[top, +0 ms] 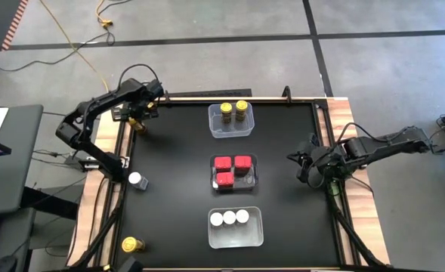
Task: Sort spices by type
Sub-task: Put the top yellow seasoning bottle into the transparent bin
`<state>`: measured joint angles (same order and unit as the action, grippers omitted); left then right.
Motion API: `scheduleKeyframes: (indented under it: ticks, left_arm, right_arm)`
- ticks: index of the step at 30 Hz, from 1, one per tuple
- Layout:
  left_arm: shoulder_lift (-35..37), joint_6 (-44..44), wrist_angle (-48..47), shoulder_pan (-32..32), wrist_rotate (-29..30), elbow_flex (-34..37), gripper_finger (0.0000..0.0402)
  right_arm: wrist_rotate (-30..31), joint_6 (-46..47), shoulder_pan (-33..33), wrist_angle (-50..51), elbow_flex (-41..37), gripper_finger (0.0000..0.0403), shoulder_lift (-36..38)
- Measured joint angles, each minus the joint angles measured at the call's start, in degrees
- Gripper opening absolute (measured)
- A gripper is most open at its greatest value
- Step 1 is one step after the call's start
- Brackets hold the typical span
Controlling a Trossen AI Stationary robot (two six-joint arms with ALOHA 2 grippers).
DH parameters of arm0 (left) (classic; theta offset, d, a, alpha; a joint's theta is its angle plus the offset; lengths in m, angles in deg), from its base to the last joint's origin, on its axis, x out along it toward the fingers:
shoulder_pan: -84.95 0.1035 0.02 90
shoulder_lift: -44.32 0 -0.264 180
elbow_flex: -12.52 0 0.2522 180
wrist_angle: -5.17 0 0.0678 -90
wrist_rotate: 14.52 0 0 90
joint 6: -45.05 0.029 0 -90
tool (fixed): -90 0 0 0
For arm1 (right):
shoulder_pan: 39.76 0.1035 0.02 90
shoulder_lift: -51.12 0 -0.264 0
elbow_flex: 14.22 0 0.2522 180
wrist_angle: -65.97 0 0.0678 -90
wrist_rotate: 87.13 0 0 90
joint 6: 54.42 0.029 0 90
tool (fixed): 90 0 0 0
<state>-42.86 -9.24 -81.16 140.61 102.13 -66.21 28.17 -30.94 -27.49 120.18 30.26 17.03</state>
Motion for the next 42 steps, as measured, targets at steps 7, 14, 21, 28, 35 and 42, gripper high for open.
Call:
scheduleKeyframes:
  ticks: [7,14,21,28,35,42]
  left_arm:
    - [0.0,0.47,-0.18,-0.02,-0.66,-0.02,0.0183]
    - [-0.04,1.31,-0.03,-0.53,-0.7,-0.04,0.0187]
    - [-0.04,1.47,0.05,-0.57,-0.64,-0.04,0.0187]
    - [-0.09,0.36,0.19,-0.57,0.21,-0.04,0.0187]
    - [-0.11,0.23,0.28,-0.57,0.31,-0.02,0.0204]
    - [-0.15,0.25,0.3,-0.57,0.26,0.0,0.0256]
  right_arm:
    - [0.0,0.0,0.0,0.0,0.0,0.0024,0.01]
    - [0.02,0.0,0.0,0.0,0.0,0.0024,0.01]
    - [0.02,0.02,0.0,0.02,0.0,0.0024,0.01]
    - [0.02,0.02,0.0,0.01,0.0,0.0024,0.01]
    - [0.02,0.02,0.0,0.0,0.0,0.0024,0.0]
    - [0.02,0.02,0.0,0.0,0.0,0.0024,0.01]
